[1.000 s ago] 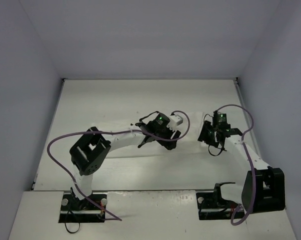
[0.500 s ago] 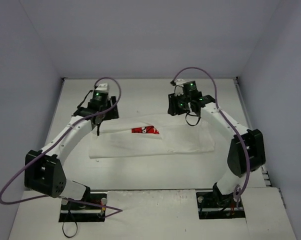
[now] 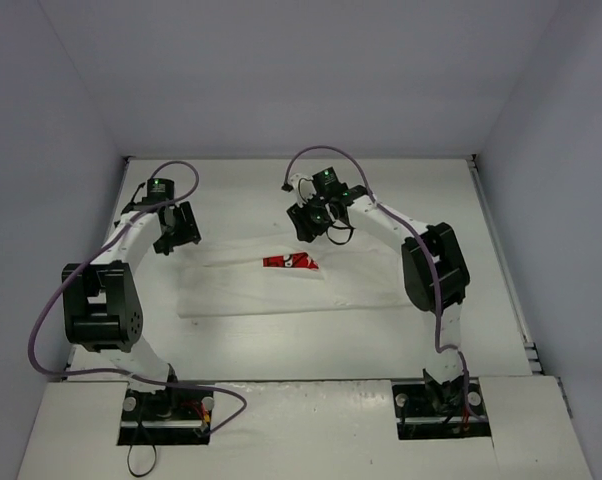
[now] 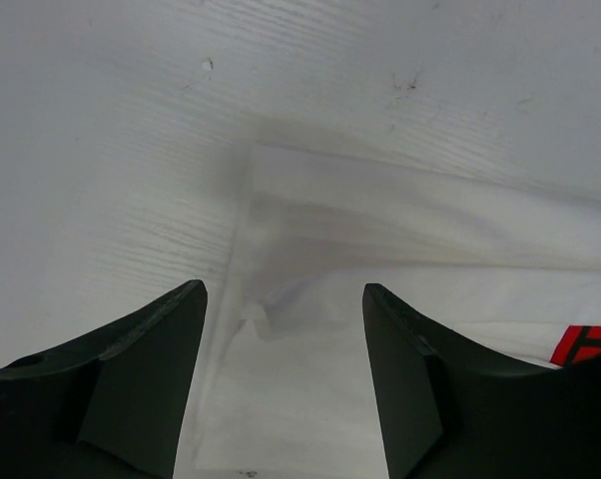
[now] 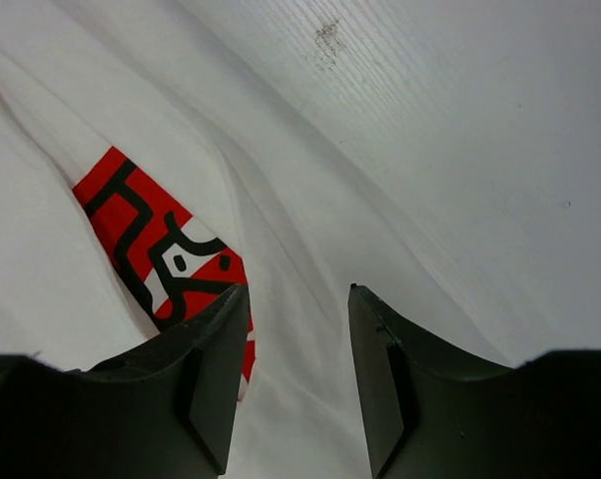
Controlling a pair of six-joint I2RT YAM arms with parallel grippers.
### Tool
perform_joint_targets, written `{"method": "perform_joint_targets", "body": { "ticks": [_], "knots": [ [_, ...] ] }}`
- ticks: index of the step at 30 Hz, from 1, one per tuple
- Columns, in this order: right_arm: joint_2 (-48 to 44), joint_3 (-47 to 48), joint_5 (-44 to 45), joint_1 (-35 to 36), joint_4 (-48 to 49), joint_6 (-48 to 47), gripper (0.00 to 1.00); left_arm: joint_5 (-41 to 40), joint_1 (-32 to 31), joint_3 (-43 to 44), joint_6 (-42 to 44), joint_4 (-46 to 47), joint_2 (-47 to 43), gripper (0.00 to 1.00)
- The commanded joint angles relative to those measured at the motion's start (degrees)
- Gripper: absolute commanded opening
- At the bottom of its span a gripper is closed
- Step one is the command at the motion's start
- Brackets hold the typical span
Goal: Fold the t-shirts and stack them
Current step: Fold the other side of the tshirt into a rectangle
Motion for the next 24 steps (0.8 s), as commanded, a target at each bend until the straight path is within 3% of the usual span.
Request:
{"method": "perform_joint_targets", "body": {
  "ticks": [1, 11, 17, 24],
  "knots": [
    [2.1, 4.9, -0.6, 0.0, 0.6, -4.5, 0.42, 6.8, -0.2, 3.8, 3.7, 0.8, -0.5, 0.60],
    [6.0, 7.9, -5.4, 2.4, 0.7, -5.9, 0.42, 11.2, -0.2, 2.4, 12.2, 2.7, -0.7, 0.58],
    [8.2, 9.2, -7.1, 3.2, 0.7, -5.4, 0.41, 13.2, -0.2, -0.5, 12.7, 3.8, -0.6, 0.39],
    [9.6, 9.5, -7.4, 3.7, 0.7, -5.1, 0.41, 12.7, -0.2, -4.7, 12.1, 4.5, -2.2, 0.35]
  ]
}}
